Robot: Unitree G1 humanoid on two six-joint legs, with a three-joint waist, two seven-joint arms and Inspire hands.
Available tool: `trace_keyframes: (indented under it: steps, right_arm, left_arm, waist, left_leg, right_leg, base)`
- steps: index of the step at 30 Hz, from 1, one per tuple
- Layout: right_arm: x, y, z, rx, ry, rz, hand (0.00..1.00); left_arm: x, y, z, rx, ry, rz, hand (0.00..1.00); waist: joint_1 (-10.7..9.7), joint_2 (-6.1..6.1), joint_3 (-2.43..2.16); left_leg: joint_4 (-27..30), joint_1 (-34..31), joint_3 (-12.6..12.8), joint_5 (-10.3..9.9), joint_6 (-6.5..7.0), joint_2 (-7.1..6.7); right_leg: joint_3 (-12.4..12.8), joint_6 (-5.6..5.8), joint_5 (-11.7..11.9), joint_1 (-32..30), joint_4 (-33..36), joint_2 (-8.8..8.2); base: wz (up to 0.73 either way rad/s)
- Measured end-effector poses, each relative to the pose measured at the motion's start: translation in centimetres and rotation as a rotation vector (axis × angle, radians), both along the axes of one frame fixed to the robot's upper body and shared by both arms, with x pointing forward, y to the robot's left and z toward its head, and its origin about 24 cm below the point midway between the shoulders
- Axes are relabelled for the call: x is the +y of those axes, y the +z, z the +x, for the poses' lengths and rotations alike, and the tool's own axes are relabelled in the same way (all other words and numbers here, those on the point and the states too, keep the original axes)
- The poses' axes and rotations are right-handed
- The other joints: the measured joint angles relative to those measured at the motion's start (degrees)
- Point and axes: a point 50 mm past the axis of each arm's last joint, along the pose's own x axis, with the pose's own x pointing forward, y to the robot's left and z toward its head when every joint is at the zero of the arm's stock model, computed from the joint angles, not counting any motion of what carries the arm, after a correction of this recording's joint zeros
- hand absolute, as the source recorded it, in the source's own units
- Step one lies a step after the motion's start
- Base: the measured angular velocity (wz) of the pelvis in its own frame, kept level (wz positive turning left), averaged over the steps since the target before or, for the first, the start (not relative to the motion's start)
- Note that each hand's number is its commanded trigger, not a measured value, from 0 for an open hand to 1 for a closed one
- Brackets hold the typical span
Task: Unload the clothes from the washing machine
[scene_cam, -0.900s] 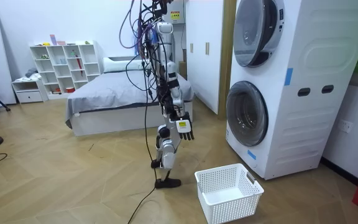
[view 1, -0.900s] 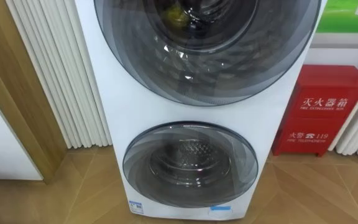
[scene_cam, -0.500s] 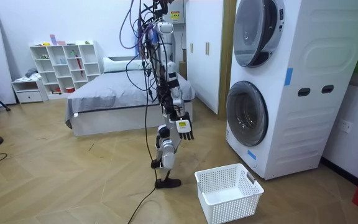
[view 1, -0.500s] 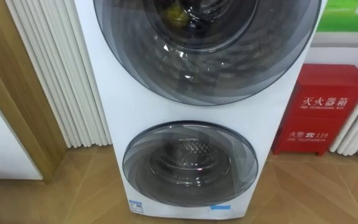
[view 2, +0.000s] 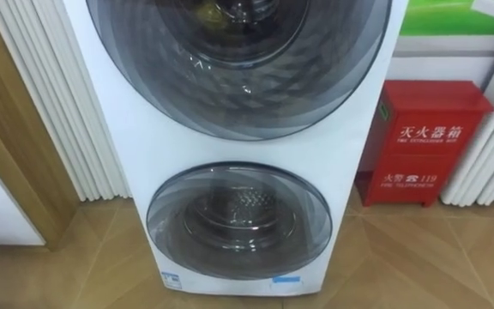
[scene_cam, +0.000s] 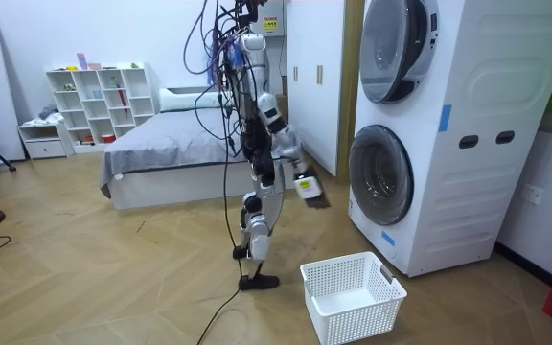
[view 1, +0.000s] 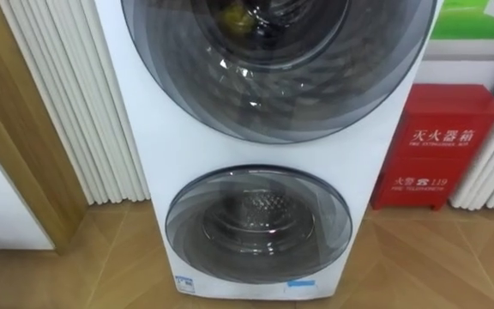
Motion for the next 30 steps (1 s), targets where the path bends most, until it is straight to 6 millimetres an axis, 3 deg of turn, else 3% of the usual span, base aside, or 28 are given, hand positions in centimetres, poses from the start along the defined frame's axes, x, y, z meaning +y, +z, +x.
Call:
trace_keyframes:
  steps: [4, 8, 11, 16, 19, 22, 23, 24, 25, 26, 27, 28, 30]
  right_arm:
    - [-1.8, 5.0, 7.4, -0.264, -0.001, -0.086, 0.00]
    - [-2.5, 8.7, 11.3, -0.400, 0.001, -0.147, 0.00]
    - [-1.7, 12.0, 14.6, -0.515, 0.042, -0.189, 0.00]
    - [-1.0, 19.0, 19.2, -0.730, 0.071, -0.258, 0.00]
    - [0.0, 22.6, 20.5, -0.855, 0.092, -0.288, 0.00]
    - [1.3, 24.9, 21.1, -0.919, 0.135, -0.305, 0.00]
    - [1.4, 24.8, 21.1, -0.907, 0.135, -0.308, 0.00]
    - [1.3, 24.8, 21.1, -0.899, 0.137, -0.312, 0.00]
    - [1.4, 25.0, 21.1, -0.899, 0.134, -0.323, 0.00]
    - [1.5, 25.2, 21.2, -0.906, 0.139, -0.328, 0.00]
    - [2.2, 26.8, 21.4, -0.950, 0.160, -0.335, 0.00]
    - [2.4, 28.4, 21.6, -0.996, 0.163, -0.352, 0.00]
    - [2.2, 30.4, 22.1, -1.034, 0.147, -0.382, 0.00]
  left_arm:
    - [0.9, 0.2, 0.0, 0.010, 0.005, 0.016, 0.00]
    - [1.4, 0.4, 0.0, 0.024, -0.008, 0.020, 0.00]
    - [1.5, 0.4, 0.5, 0.025, -0.018, 0.019, 0.00]
    - [1.5, 0.5, 1.1, 0.022, -0.055, 0.023, 0.00]
    - [1.6, 0.6, 1.3, 0.024, -0.087, 0.031, 0.00]
    - [1.9, 0.7, 1.5, 0.028, -0.116, 0.046, 0.00]
    - [1.9, 0.7, 1.5, 0.030, -0.119, 0.048, 0.00]
    - [2.0, 0.7, 1.6, 0.032, -0.126, 0.048, 0.00]
    - [2.0, 0.8, 1.8, 0.026, -0.134, 0.051, 0.00]
    - [2.4, 0.9, 1.7, 0.027, -0.137, 0.061, 0.00]
    - [3.3, 1.2, 1.4, 0.037, -0.153, 0.093, 0.00]
    - [3.3, 1.2, 1.0, 0.070, -0.180, 0.099, 0.00]
    - [3.0, 1.0, 0.7, 0.103, -0.210, 0.088, 0.00]
  waist:
    - [-0.52, -1.24, -0.31]
    - [0.09, -1.83, -0.62]
    - [0.50, -1.74, -0.65]
    - [0.77, -1.77, -0.70]
    - [1.04, -1.95, -0.82]
    - [2.02, -2.48, -1.18]
    - [2.15, -2.61, -1.22]
    - [2.30, -2.60, -1.22]
    - [2.66, -2.05, -0.84]
    - [2.77, -2.22, -0.81]
    - [3.41, -4.37, -1.10]
    - [1.70, -3.75, -1.02]
    - [0.77, -3.25, -1.06]
  left_leg:
    - [0.12, -0.92, -0.23, 0.02, 0.03, 0.01]
    - [0.08, -0.89, -0.26, 0.02, 0.03, 0.03]
    - [0.06, -1.30, -0.78, 0.02, 0.03, 0.28]
    - [-0.14, -1.92, -1.97, 0.03, 0.04, 0.15]
    - [-0.17, -1.92, -1.92, 0.03, 0.04, 0.26]
    - [-0.27, -1.72, -2.00, 0.12, 0.14, 0.36]
    - [-0.28, -1.57, -2.26, 0.19, 0.25, 0.40]
    - [-0.62, -1.09, -4.11, 0.43, 0.62, 0.71]
    - [-1.17, -0.39, -8.15, 0.73, 1.01, 2.02]
    - [-1.17, -0.49, -10.45, 0.73, 1.00, 2.36]
    - [-1.16, -1.56, -11.04, 0.47, 0.65, 1.93]
    - [-1.11, -2.10, -9.25, -0.08, -0.35, 2.44]
    - [-1.49, -1.64, -4.58, -0.03, -0.47, 2.34]
  right_leg:
    - [-0.39, 0.00, 0.00, -0.75, 0.05, 0.03]
    - [-0.51, 0.02, 0.03, -0.86, 0.41, 0.03]
    - [-1.10, 0.02, 0.02, -1.91, 1.99, 0.09]
    - [-1.35, 0.02, 0.03, -2.44, 2.14, 0.08]
    - [-2.74, 0.03, 0.03, -2.12, 2.12, 0.09]
    - [-2.86, 0.03, 0.03, -2.36, 2.53, 0.13]
    - [-2.94, 0.03, 0.02, -2.66, 3.11, 0.13]
    - [-3.91, 0.05, -0.03, -4.35, 6.29, 0.15]
    - [-5.48, 0.21, -1.64, -8.29, 11.91, 0.36]
    - [-4.88, -0.51, -1.95, -9.90, 11.17, 1.04]
    - [-4.26, -3.56, 3.39, -12.07, 4.58, 1.35]
    - [-6.34, -2.72, 4.03, -11.52, 4.74, 1.58]
    - [-6.53, -2.73, 4.04, -10.90, 4.95, 1.31]
  base:
    - [0.05]
    - [-0.01]
    - [-0.10]
    - [0.04]
    - [0.10]
    - [-0.01]
    - [-0.24]
    - [-0.45]
    - [-0.52]
    - [-0.73]
    - [-0.35]
    - [-0.20]
    - [0.20]
